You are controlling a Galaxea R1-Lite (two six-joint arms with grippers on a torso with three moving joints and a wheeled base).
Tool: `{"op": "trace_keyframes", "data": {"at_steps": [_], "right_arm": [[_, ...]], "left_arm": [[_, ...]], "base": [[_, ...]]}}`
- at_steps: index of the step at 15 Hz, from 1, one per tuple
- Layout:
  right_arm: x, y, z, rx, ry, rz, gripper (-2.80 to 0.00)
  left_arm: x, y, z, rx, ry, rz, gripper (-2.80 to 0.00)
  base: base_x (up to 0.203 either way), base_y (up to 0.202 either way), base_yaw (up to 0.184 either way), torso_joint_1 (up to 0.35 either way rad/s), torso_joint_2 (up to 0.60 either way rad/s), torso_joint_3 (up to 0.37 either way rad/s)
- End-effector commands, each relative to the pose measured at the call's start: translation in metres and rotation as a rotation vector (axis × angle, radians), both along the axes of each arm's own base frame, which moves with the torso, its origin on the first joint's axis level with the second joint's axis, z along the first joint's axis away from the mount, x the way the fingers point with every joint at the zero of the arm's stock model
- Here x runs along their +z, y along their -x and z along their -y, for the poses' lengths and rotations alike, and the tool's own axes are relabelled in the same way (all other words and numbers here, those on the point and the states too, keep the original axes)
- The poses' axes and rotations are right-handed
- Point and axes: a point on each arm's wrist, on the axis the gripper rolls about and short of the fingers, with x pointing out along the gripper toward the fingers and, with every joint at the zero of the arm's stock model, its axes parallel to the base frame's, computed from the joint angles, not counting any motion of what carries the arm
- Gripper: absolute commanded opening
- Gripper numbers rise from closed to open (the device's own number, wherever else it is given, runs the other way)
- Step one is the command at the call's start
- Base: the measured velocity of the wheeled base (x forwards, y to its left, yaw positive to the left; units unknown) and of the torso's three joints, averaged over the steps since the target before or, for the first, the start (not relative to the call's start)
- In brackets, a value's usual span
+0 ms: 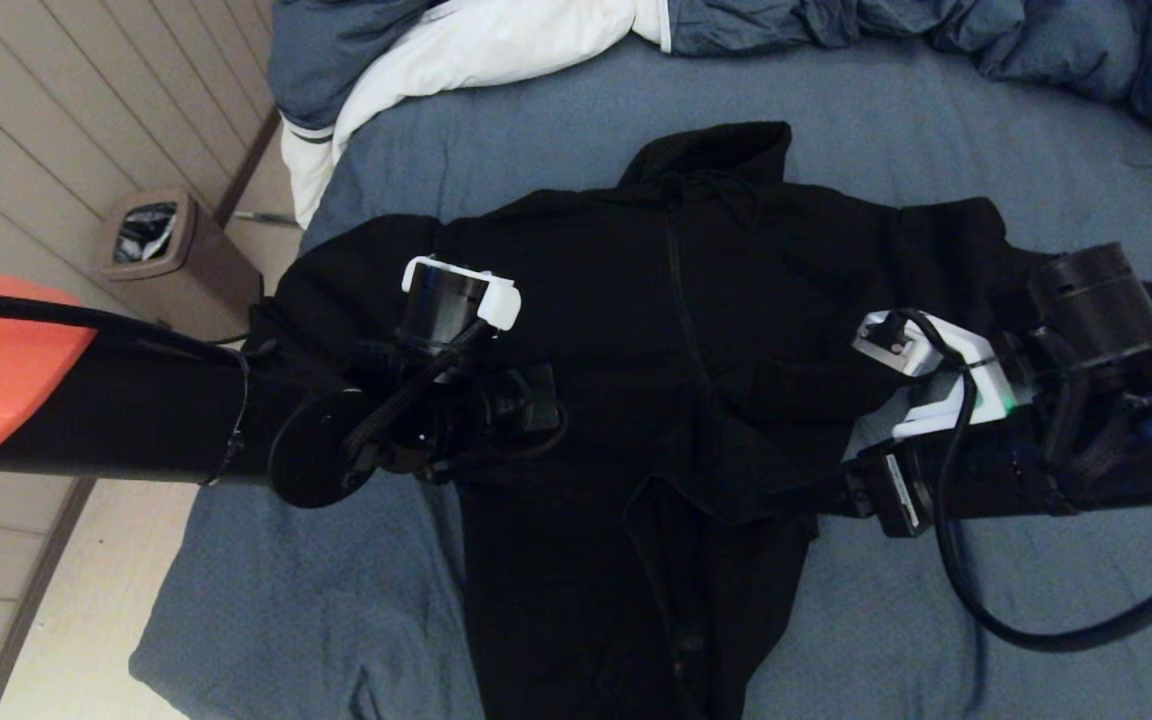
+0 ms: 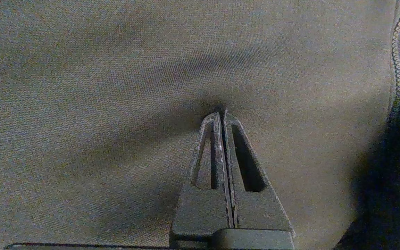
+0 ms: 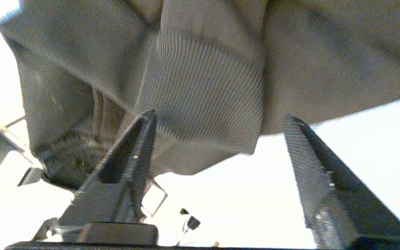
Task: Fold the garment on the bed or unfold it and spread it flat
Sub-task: Unfold the black sweatshirt
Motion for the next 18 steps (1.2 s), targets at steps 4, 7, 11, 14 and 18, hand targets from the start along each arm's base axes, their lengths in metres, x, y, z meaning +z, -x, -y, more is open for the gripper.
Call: {"op": "trace_keyframes", "data": {"at_steps": [4,7,11,14,18], "right_arm": [[-0.008,-0.008,-0.011,0.034,0.004,-0.029,0.00],[-0.006,-0.005,-0.021,0.072,-0.001,-0.027,-2.80],[-0.011,-0.010,-0.026,0.080,0.005,-0.044,-2.80],[-0.011,-0.011,-0.026,0.080,0.006,-0.041,-2.80],[0.013,-0.002,-0.011,0.024,-0.008,0.046,-2.80]], "left_arm": [[-0.001,-0.001,0.001,0.003,0.001,-0.002,-2.80],[-0.001,-0.001,0.001,0.003,0.001,-0.002,-2.80],[-0.001,-0.001,0.001,0.004,0.002,-0.001,-2.80],[-0.002,-0.001,0.001,0.003,0.001,-0.002,-2.80],[0.001,0.000,0.000,0.003,0.005,0.003,-2.80]], "base": [[0.000,0.000,0.000,0.000,0.00,0.000],[0.000,0.000,0.000,0.000,0.00,0.000],[0.000,0.000,0.000,0.000,0.00,0.000],[0.000,0.000,0.000,0.000,0.00,0.000],[0.000,0.000,0.000,0.000,0.00,0.000]]}}
